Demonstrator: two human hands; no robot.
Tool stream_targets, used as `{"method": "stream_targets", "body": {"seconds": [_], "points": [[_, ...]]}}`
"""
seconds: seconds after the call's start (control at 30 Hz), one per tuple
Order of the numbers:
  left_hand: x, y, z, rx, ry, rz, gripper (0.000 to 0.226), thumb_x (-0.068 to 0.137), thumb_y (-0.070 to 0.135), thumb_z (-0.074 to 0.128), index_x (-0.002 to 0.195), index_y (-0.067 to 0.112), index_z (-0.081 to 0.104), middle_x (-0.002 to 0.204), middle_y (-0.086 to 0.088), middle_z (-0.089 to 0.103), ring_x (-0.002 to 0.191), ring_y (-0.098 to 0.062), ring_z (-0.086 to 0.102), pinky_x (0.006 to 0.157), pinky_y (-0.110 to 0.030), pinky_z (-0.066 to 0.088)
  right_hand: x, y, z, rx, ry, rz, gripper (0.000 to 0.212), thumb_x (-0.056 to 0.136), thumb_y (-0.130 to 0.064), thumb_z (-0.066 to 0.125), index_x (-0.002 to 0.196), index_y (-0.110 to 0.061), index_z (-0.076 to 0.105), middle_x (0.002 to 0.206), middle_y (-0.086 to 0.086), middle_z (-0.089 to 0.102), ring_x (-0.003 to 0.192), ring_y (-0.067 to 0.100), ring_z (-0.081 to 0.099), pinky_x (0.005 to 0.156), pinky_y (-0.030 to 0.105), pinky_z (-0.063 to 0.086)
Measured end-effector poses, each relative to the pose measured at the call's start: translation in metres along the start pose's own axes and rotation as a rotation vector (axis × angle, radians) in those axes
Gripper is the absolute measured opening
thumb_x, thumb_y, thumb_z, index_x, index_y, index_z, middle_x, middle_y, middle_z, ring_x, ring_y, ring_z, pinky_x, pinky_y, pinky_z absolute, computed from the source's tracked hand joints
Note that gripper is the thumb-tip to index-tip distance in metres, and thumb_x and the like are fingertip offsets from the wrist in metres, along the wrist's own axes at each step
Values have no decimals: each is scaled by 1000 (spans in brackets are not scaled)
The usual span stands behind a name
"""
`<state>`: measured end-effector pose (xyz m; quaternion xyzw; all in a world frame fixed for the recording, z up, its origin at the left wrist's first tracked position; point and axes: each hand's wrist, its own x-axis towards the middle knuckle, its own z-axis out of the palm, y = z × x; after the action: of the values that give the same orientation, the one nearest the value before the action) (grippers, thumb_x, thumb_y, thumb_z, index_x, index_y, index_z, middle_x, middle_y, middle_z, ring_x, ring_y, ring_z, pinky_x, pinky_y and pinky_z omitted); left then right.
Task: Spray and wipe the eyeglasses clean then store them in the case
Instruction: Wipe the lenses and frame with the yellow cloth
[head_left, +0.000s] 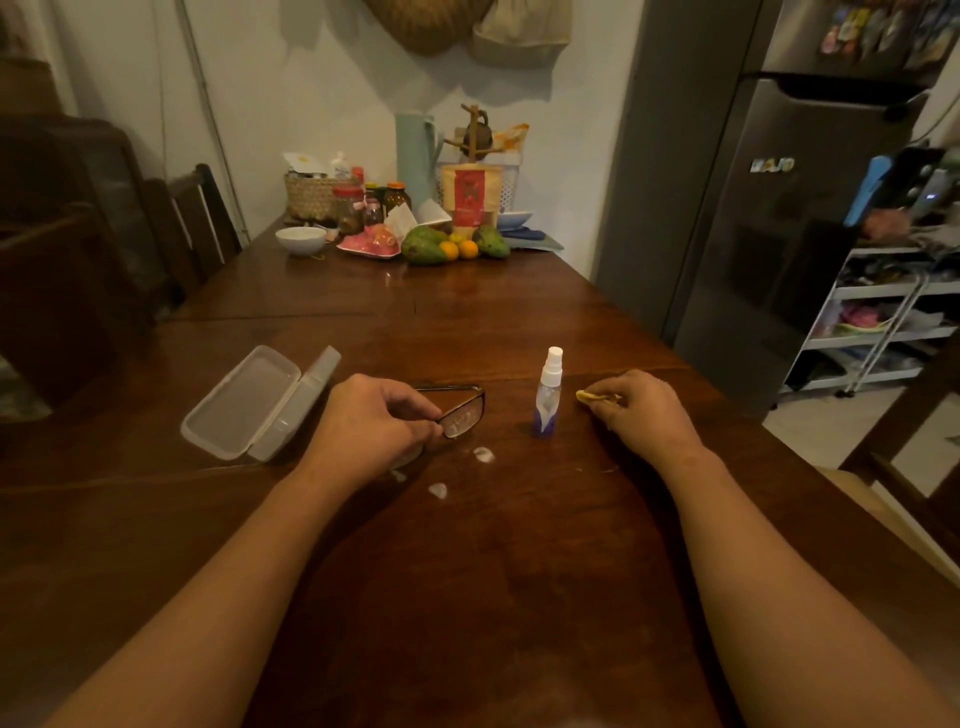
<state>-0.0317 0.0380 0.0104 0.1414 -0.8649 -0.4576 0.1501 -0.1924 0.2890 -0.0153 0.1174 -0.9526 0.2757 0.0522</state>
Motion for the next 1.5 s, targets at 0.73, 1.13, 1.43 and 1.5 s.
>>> {"method": "stream_targets", "body": {"seconds": [0.73,1.13,1.43,1.5], "points": [[-5,20,-13,-311,184,198,20,69,8,84,73,27,77,69,7,75,64,-4,69,57,-16,50,-65,-84,22,469,224,-816,29,90,-1,68,115,-14,73,120,-3,62,115,4,58,95,25,50],[-9,21,-8,-331,160,181,16,69,3,82,76,17,77,69,3,75,66,-6,69,58,-15,50,-65,-87,26,348,297,-901,31,94,-6,64,124,-10,69,122,1,65,112,8,59,91,22,52],[-9,22,-6,-362,139,145,15,70,-2,79,83,6,77,75,-12,75,70,-24,71,69,-33,59,-57,-77,29,270,351,-866,32,95,-11,62,126,-14,67,123,0,65,108,10,61,80,35,57],[-10,22,-6,-373,140,149,15,70,-1,79,83,5,77,75,-14,75,72,-29,72,71,-39,59,-58,-79,31,267,339,-891,31,97,-13,60,128,-15,66,125,-1,64,110,11,62,79,40,56]]}}
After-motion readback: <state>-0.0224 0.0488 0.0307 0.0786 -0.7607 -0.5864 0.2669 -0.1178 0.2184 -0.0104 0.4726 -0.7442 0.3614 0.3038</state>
